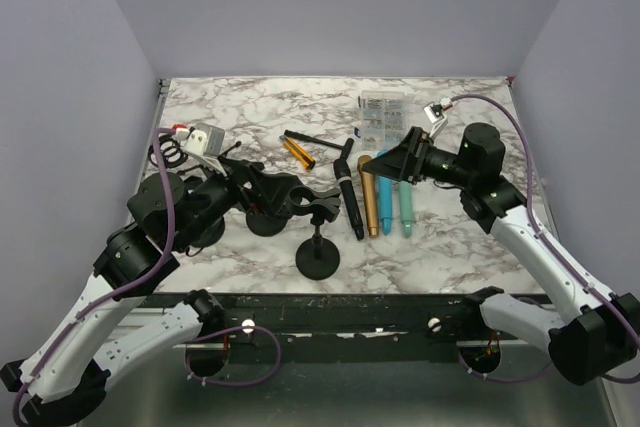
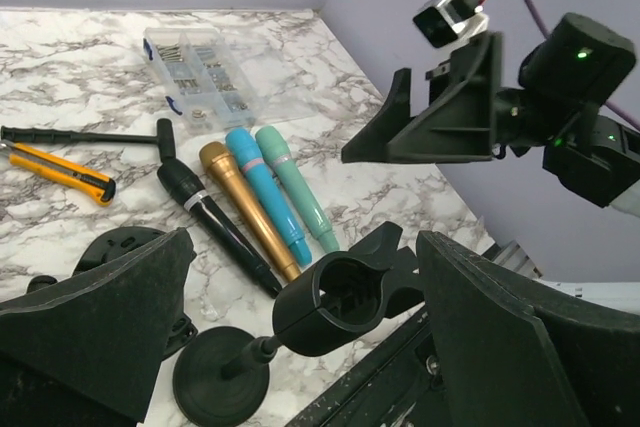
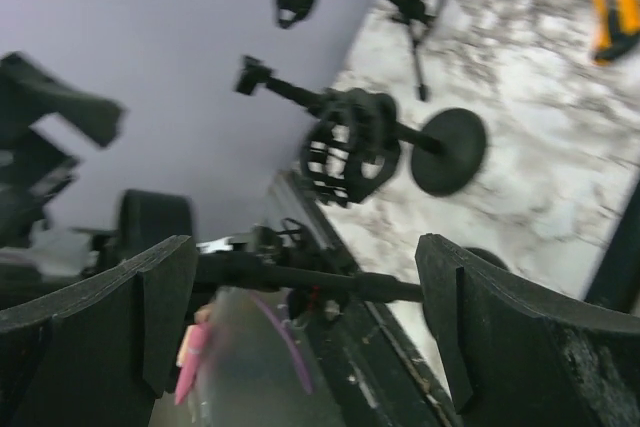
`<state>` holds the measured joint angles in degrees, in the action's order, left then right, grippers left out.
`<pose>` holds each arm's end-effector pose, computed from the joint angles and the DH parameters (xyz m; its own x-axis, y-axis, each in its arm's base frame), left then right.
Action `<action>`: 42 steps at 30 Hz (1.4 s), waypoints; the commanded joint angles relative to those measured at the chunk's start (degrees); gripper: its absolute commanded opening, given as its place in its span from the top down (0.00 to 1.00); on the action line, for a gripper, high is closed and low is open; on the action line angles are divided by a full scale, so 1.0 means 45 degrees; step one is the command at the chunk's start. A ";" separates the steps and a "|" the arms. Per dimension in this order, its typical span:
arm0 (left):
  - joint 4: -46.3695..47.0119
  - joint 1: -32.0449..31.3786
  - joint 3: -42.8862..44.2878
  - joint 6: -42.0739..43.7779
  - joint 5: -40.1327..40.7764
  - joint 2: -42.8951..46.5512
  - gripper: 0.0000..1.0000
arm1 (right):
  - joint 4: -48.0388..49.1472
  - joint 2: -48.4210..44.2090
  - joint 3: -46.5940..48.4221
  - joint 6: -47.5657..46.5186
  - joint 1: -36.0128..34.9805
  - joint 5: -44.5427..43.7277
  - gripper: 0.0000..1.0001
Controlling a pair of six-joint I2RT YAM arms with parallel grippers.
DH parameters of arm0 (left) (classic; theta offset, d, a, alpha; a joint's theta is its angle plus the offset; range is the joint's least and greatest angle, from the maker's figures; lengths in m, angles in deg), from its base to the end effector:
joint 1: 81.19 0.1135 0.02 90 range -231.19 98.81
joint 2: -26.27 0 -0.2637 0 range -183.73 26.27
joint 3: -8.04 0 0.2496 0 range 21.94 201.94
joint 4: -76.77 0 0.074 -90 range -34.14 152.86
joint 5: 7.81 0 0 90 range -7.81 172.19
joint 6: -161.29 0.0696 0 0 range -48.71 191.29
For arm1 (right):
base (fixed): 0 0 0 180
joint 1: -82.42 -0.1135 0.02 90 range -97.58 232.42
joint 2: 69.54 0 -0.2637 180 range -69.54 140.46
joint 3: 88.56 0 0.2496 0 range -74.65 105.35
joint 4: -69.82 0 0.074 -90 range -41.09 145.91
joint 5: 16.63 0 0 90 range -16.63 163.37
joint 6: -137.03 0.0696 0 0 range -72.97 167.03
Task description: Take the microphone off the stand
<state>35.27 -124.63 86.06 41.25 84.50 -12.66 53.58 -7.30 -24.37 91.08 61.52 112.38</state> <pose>0.1123 -0.1025 0.4305 -0.3557 -0.3520 -0.8658 0.5542 0.6665 -0.4987 0.2373 0.1375 0.3237 -0.7547 0.2901 -0.5885 -0.4485 0.4266 0.7854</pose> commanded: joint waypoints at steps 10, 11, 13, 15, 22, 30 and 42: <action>-0.0207 0.0103 -0.1035 -0.0101 -0.0903 0.0079 0.21 | 0.2200 0.0365 0.1346 0.1378 -0.2579 0.1904 0.00; -0.0244 0.0098 -0.1073 -0.0101 -0.0903 0.0091 0.22 | 0.2125 0.0505 0.1431 0.1259 -0.2831 0.1757 0.00; -0.0274 0.0093 -0.1197 -0.0082 -0.0863 0.0120 0.26 | 0.2127 0.0754 0.1554 0.1095 -0.3308 0.1508 0.00; -0.0274 0.0103 -0.1325 -0.0101 -0.0815 0.0184 0.28 | 0.2128 0.0911 0.1580 0.0979 -0.3552 0.1277 0.00; -0.0235 0.0098 -0.1717 -0.0082 -0.0862 0.0196 0.39 | 0.2034 0.1743 0.1821 0.0806 -0.3978 0.1078 0.11; -0.0369 0.0103 -0.2113 0.0059 -0.1124 0.0216 0.52 | 0.1317 0.2175 0.2160 0.0161 -0.4489 0.0493 0.25; -0.0450 0.0088 -0.3384 -0.0244 -0.1935 0.0176 0.65 | -0.0288 0.1934 0.0629 -0.1058 -0.4573 -0.0598 0.41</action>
<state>40.10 -124.32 75.53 40.18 78.62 -11.42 60.66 0.94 -16.85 90.93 41.34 113.93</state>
